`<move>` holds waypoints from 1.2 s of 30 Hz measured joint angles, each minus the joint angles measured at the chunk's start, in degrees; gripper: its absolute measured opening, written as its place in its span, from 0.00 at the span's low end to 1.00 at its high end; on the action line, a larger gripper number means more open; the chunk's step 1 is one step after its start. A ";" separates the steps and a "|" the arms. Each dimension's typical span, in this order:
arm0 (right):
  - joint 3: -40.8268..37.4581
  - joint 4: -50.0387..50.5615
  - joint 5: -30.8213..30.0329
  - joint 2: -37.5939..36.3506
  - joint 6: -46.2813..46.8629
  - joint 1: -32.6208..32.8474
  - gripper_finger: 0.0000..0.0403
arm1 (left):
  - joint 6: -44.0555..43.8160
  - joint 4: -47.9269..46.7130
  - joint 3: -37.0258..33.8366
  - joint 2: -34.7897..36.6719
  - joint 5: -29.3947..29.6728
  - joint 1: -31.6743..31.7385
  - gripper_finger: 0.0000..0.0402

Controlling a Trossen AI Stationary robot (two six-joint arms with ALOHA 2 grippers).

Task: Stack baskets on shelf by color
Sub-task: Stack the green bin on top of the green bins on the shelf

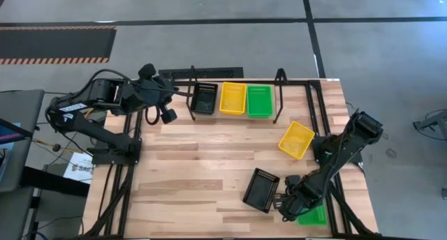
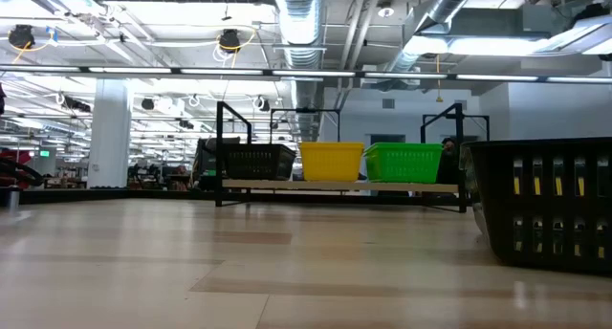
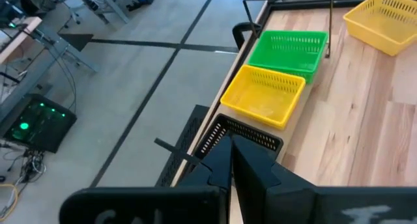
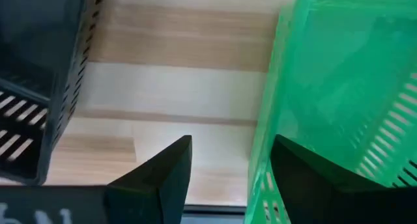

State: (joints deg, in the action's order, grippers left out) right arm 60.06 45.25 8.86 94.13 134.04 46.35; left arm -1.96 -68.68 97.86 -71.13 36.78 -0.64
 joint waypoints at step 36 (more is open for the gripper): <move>18.62 20.96 -2.24 -0.31 -12.63 -5.78 0.01 | 0.31 0.01 0.00 0.41 0.50 -0.02 0.00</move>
State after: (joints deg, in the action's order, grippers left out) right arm 78.68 66.21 6.62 93.82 121.41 40.57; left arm -1.65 -68.67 97.86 -70.72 37.28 -0.66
